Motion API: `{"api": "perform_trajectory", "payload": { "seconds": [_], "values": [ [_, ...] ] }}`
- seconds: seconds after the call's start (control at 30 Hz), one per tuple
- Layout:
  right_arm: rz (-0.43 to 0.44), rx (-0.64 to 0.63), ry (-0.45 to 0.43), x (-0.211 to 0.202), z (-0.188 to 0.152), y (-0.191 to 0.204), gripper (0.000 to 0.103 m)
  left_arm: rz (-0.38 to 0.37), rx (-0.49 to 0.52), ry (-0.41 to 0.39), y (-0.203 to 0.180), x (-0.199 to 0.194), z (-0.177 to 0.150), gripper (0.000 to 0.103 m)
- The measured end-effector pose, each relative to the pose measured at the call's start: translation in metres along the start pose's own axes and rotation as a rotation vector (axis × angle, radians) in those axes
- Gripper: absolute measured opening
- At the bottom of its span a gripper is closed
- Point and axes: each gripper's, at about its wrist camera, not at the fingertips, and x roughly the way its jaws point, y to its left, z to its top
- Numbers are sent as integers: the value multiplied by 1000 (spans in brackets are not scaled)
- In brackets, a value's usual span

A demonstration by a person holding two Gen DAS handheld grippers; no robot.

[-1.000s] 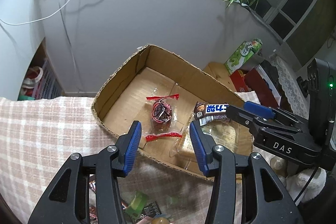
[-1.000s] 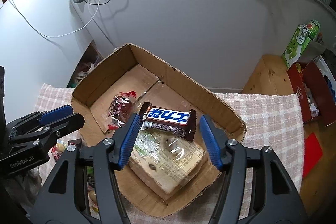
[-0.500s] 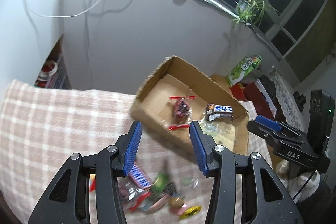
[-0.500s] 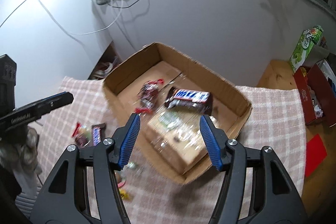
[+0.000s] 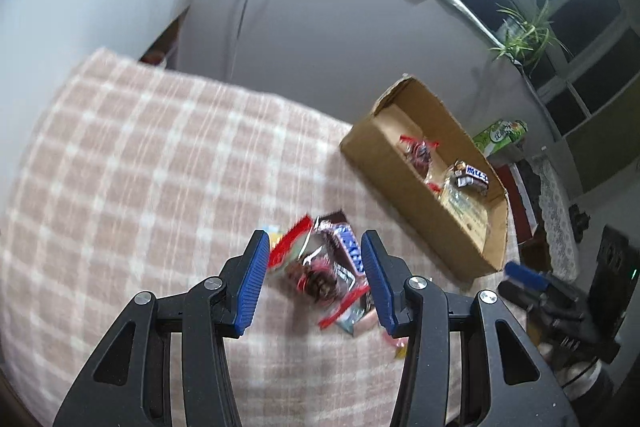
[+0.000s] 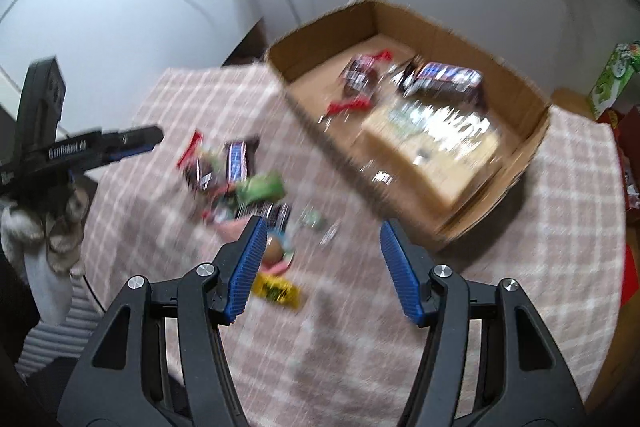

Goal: Organize snacks
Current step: 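Grasp the red dried-fruit bag with the left gripper while the right gripper grasps the yellow candy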

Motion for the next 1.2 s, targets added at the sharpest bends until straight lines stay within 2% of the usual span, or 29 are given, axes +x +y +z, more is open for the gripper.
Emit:
{"api": "perform_trajectory", "payload": {
  "seconds": [0.13,0.2,0.27,0.3,0.33,0.63,0.77,0.97,1.0,1.07,1.13,1.2],
  "values": [
    [8,-29,55,18,-15,10,63,-11,-38,34,3,9,-11,46],
    [1,-45,76,27,-20,15,70,-8,-53,52,4,15,-15,46],
    [3,-50,102,37,-26,18,70,-13,-70,70,6,21,-18,49],
    [1,-49,112,42,-27,19,70,-10,-80,79,7,24,-19,54],
    [0,-46,123,46,-29,20,70,-5,-92,84,8,27,-20,56],
    [-42,-32,162,71,-36,32,70,18,-130,99,12,43,-19,57],
    [-67,-40,160,75,-36,39,70,27,-126,108,7,52,-17,57],
    [-76,-45,157,75,-35,41,70,80,-58,124,-7,60,-27,56],
    [-75,-44,156,75,-35,41,70,84,-55,126,-8,61,-29,54],
    [-81,-44,154,73,-37,39,66,82,-67,115,-5,60,-31,51],
    [-91,-46,153,72,-38,37,61,82,-73,110,-3,59,-30,42],
    [-94,-46,150,70,-38,35,48,73,-75,110,-2,58,-30,36]
  ]
}}
